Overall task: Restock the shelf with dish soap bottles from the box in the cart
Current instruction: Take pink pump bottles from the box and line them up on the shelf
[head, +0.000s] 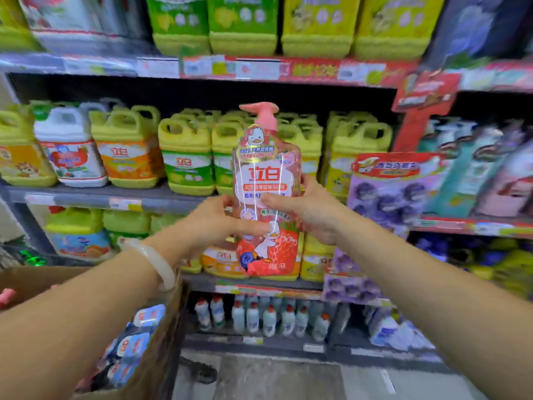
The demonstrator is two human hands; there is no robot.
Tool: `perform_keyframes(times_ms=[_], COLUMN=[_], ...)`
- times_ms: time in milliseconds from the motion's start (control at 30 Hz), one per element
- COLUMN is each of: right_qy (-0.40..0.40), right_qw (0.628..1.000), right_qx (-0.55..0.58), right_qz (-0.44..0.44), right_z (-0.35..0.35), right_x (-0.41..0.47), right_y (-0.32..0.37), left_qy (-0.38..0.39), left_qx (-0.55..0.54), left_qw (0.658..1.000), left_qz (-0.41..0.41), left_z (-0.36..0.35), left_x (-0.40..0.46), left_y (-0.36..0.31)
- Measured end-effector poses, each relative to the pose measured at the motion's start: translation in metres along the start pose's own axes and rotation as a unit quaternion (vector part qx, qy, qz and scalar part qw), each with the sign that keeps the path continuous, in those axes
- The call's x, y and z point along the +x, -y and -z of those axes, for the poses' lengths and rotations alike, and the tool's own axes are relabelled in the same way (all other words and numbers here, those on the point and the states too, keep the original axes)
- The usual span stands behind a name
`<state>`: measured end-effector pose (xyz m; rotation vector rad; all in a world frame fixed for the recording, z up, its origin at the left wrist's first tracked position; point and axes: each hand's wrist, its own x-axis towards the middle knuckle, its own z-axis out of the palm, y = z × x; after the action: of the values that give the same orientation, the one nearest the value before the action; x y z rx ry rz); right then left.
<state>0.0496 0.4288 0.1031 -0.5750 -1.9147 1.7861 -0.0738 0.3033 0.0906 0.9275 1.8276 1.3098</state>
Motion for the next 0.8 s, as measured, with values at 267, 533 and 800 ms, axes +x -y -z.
perform_keyframes(times_ms=[267,533,800], right_qy=[-0.169,-0.247,-0.276], right_qw=[0.985,0.967,0.956], right_qx=[-0.021,-0.036,-0.070], right_qz=[0.021,0.057,0.070], right_z=[0.174,0.352,0.482], right_x=[-0.090,-0.174,-0.211], right_y=[0.037,0.065,0.094], left_qy=[0.118,0.198,0.208], left_qx=[0.021,0.021,0.018], left_qw=[0.989,0.964,0.956], left_qz=[-0.089,-0.174,-0.208], left_z=[-0.172,-0.354,-0.474], left_x=[0.026,0.041,0.065], left_y=[-0.094,-0.176,-0.243])
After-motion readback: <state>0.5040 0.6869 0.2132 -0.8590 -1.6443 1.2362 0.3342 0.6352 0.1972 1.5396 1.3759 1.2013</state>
